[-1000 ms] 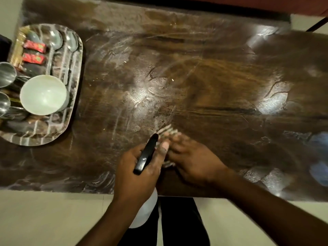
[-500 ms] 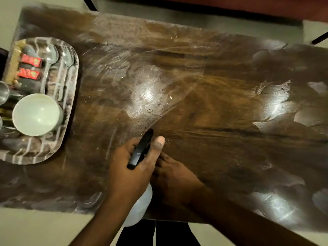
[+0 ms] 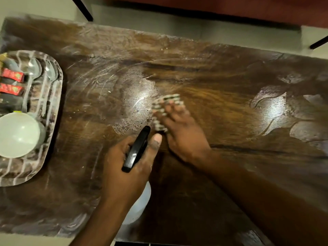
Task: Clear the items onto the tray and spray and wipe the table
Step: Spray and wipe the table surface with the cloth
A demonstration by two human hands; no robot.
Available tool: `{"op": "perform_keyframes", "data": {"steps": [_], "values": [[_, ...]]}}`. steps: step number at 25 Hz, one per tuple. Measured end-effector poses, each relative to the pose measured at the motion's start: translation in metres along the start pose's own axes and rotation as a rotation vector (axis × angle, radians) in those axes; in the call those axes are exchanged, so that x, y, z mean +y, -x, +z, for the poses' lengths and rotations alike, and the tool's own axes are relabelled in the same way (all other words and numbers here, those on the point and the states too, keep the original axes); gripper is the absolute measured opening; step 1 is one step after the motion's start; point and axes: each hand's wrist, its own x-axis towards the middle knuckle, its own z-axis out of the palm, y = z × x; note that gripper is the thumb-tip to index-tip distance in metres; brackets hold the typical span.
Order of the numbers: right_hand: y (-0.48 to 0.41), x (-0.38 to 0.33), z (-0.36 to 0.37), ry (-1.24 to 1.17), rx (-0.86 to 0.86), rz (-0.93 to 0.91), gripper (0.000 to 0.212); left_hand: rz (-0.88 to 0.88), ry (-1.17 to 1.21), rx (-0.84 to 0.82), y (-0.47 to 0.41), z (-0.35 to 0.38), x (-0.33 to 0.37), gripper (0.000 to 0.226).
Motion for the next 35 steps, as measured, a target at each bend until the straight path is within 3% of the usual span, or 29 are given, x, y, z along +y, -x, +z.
{"op": "perform_keyframes", "data": {"steps": [3, 4, 5, 7, 11, 13, 14, 16, 20, 22, 25, 28, 30, 32, 35], "values": [[0.014, -0.014, 0.014, 0.052, -0.227, -0.61, 0.058, -0.002, 0.01, 0.027, -0.013, 0.004, 0.006, 0.051], [0.006, 0.0, 0.007, 0.093, -0.253, -0.704, 0.057, 0.001, 0.006, 0.028, -0.017, 0.006, 0.008, 0.049], [-0.004, 0.018, -0.004, 0.142, -0.26, -0.681, 0.058, -0.002, -0.005, 0.028, -0.021, 0.007, 0.008, 0.053], [-0.026, 0.065, -0.028, 0.196, -0.17, -0.382, 0.066, -0.03, -0.012, 0.032, -0.027, 0.008, 0.008, 0.065], [-0.069, 0.152, -0.084, 0.052, 0.194, 0.394, 0.068, -0.037, 0.012, 0.012, -0.039, 0.01, 0.012, 0.068], [-0.087, 0.148, -0.084, -0.003, 0.298, 0.562, 0.065, -0.014, 0.019, 0.001, -0.045, 0.013, 0.015, 0.067], [-0.091, 0.134, -0.075, -0.013, 0.29, 0.56, 0.066, -0.01, 0.03, 0.002, -0.049, 0.014, 0.017, 0.067], [-0.083, 0.092, -0.052, 0.017, 0.179, 0.347, 0.068, -0.021, 0.066, 0.027, -0.06, 0.017, 0.021, 0.065], [-0.041, 0.039, -0.019, 0.131, -0.208, -0.46, 0.057, -0.002, 0.057, 0.023, -0.084, 0.023, 0.03, 0.053], [-0.054, 0.059, -0.034, 0.192, -0.236, -0.588, 0.056, -0.01, 0.045, 0.015, -0.092, 0.025, 0.033, 0.06], [-0.089, 0.113, -0.07, 0.172, -0.075, -0.135, 0.068, -0.048, 0.072, 0.027, -0.099, 0.027, 0.039, 0.072], [-0.112, 0.143, -0.094, 0.046, 0.18, 0.352, 0.07, -0.02, 0.088, 0.055, -0.102, 0.027, 0.044, 0.06], [-0.127, 0.118, -0.082, -0.008, 0.246, 0.473, 0.067, 0.008, 0.087, 0.082, -0.104, 0.025, 0.046, 0.055], [-0.133, 0.078, -0.059, -0.011, 0.173, 0.312, 0.069, 0.016, 0.066, 0.119, -0.107, 0.023, 0.047, 0.053], [-0.128, 0.038, -0.031, 0.054, -0.096, -0.309, 0.069, 0.023, 0.047, 0.158, -0.112, 0.015, 0.043, 0.053]]}}
